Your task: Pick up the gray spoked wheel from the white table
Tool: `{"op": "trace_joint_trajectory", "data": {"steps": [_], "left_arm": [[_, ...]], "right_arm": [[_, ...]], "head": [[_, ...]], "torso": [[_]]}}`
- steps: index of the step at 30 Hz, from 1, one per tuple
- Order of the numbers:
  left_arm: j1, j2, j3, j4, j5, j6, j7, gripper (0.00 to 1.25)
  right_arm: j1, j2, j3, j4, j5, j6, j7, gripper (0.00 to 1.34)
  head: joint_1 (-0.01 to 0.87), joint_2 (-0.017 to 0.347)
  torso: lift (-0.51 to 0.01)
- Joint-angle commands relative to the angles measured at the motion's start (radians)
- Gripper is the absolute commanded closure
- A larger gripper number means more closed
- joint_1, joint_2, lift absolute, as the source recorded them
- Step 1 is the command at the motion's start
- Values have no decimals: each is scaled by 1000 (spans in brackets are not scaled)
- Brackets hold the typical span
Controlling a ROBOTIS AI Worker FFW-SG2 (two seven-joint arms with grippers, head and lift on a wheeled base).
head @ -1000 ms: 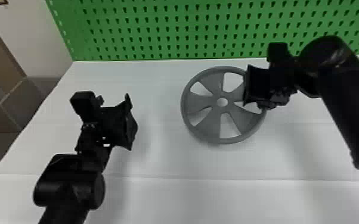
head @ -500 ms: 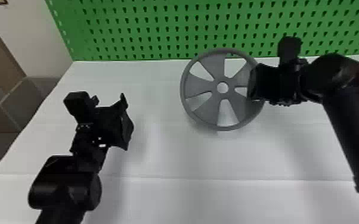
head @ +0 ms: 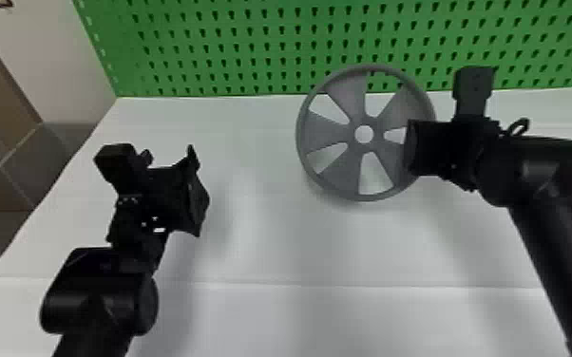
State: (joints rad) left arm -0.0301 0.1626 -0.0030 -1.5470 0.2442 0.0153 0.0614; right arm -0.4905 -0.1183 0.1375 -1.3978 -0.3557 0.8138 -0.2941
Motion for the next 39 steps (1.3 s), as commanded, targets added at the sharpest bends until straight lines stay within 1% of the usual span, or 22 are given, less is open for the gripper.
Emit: {"op": "trace_joint_trajectory", "data": {"steps": [1, 4, 7, 9, 10, 12, 16, 21, 26, 29, 39], "left_arm": [[3, 0, 5, -13, 1, 0, 0, 361], [4, 0, 8, -24, 1, 0, 0, 361], [7, 0, 9, -30, 1, 0, 0, 361], [6, -2, 6, -30, 1, 0, 0, 361], [4, -2, 5, -30, 1, 0, 0, 361], [4, -2, 5, -30, 3, 0, 0, 361], [6, -2, 6, -31, 7, 0, 0, 361], [4, -2, 5, -31, 9, 0, 0, 361], [4, -2, 3, -33, 10, 0, 0, 361], [4, -2, 1, -33, 10, 0, 0, 361], [4, -2, 1, -33, 9, 0, 2, 361]], "right_arm": [[67, 3, -3, -26, 52, -151, 26, 1164], [107, 14, -4, -46, 113, -245, 32, 1162], [144, 25, -16, -49, 153, -352, 42, 1162], [167, 22, -16, -46, 170, -441, 44, 1164], [182, 20, -10, -35, 187, -521, 46, 1164], [204, 17, 2, -20, 216, -633, 46, 1164], [216, 16, 11, -17, 221, -671, 47, 1181], [228, 12, 24, 6, 215, -743, 47, 1187], [231, 9, 31, 6, 219, -755, 47, 1188], [236, 14, 24, 10, 216, -763, 47, 1188], [242, 12, 20, 10, 204, -765, 47, 1187]], "head": [[839, 130], [839, 130], [839, 130], [839, 130], [839, 130], [839, 130], [839, 130], [839, 130], [839, 130], [839, 130], [839, 130]], "torso": [[-65], [-65], [-65], [-65], [-65], [-65], [-65], [-65], [-65], [-65], [-65]]}}
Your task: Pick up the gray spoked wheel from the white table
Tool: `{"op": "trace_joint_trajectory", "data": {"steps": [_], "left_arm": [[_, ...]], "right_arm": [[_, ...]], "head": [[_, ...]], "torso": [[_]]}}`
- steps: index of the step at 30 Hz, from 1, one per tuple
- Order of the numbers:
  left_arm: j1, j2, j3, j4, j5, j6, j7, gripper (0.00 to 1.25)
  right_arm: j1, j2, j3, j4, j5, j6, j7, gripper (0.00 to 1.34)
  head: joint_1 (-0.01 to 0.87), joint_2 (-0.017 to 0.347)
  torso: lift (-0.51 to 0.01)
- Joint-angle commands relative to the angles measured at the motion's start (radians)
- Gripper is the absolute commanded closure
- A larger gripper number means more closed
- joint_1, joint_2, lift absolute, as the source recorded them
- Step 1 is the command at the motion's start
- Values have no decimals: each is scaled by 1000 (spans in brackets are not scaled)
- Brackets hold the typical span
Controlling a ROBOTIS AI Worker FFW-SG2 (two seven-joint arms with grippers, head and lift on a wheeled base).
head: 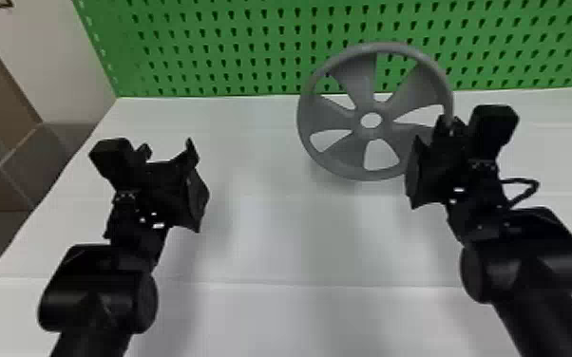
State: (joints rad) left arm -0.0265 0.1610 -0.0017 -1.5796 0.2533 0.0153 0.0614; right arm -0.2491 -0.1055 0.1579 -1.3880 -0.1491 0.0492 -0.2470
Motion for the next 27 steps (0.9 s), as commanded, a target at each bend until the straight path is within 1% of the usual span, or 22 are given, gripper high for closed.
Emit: {"op": "trace_joint_trajectory", "data": {"steps": [1, 10, 18, 24, 27], "left_arm": [[-1, 0, 0, 1, 0, 0, 0, 361], [0, 0, 0, 0, -2, 0, 0, 361], [0, -6, 8, 1, -51, -12, 3, 361], [5, -38, 49, 1, -85, -18, 11, 361], [5, -44, 61, 1, -85, -18, 11, 361]], "right_arm": [[1, 0, 2, 0, -3, 0, 0, 1187], [2, 0, 6, 0, -7, -6, 0, 1187], [4, 1, 8, 0, -12, -8, 0, 1187], [5, 1, 11, 0, -14, -8, 0, 1187], [4, 0, 11, 0, -14, -9, 0, 1187]], "head": [[839, 130], [839, 130], [839, 130], [839, 130], [839, 130]], "torso": [[-65], [-65], [-65], [-65], [-65]]}}
